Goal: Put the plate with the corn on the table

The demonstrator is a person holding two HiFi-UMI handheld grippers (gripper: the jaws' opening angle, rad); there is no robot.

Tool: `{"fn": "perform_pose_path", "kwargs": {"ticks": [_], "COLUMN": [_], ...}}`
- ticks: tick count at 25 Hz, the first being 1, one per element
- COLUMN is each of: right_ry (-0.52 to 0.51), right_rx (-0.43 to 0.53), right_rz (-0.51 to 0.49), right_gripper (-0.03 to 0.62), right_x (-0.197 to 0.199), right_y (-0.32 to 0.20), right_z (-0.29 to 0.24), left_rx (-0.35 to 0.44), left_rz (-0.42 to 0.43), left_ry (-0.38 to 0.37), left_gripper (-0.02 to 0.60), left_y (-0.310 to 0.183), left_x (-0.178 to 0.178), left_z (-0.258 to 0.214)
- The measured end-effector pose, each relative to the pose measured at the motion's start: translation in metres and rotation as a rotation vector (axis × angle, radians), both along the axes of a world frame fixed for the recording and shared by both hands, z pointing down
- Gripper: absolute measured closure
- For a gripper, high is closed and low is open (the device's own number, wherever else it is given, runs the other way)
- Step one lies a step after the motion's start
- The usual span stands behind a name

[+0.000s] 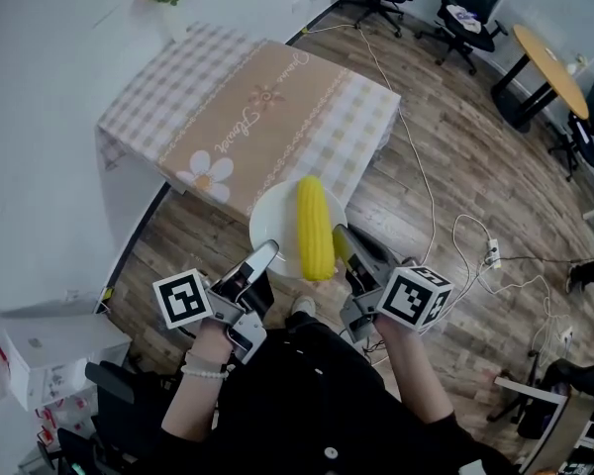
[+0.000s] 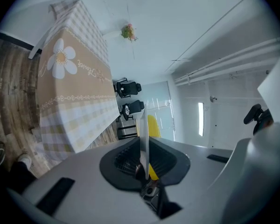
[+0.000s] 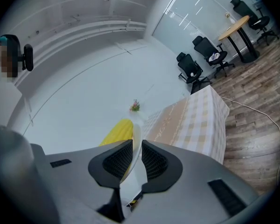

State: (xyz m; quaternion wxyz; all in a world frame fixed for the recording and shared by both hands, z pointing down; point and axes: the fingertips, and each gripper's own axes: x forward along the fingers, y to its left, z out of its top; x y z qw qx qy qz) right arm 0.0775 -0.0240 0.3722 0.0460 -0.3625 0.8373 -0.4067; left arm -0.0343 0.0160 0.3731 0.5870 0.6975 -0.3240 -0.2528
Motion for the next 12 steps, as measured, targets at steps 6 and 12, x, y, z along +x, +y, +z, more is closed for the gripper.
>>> {"fn": "perform_pose_path", "kwargs": {"ticks": [6,12], "right_ry": [0.006,0.008], "right_rx": [0.002,-0.001], "right_rz": [-0.015,-0.023], "right_gripper": [0.503,0.503], "right_x": [0.015,0.025], "right_y": [-0.023,-0.033], "right_z": [0.004,0.009], "left_rx": [-0.001,-0.008], "left_rz": [-0.016,-0.014], "left_ry": [-0.007,-0.01], "left_gripper": [0.537,0.537], "left_y": [-0.021,-0.031], "left_x": [0.015,0.025], "left_z": [0.004,0.008]}}
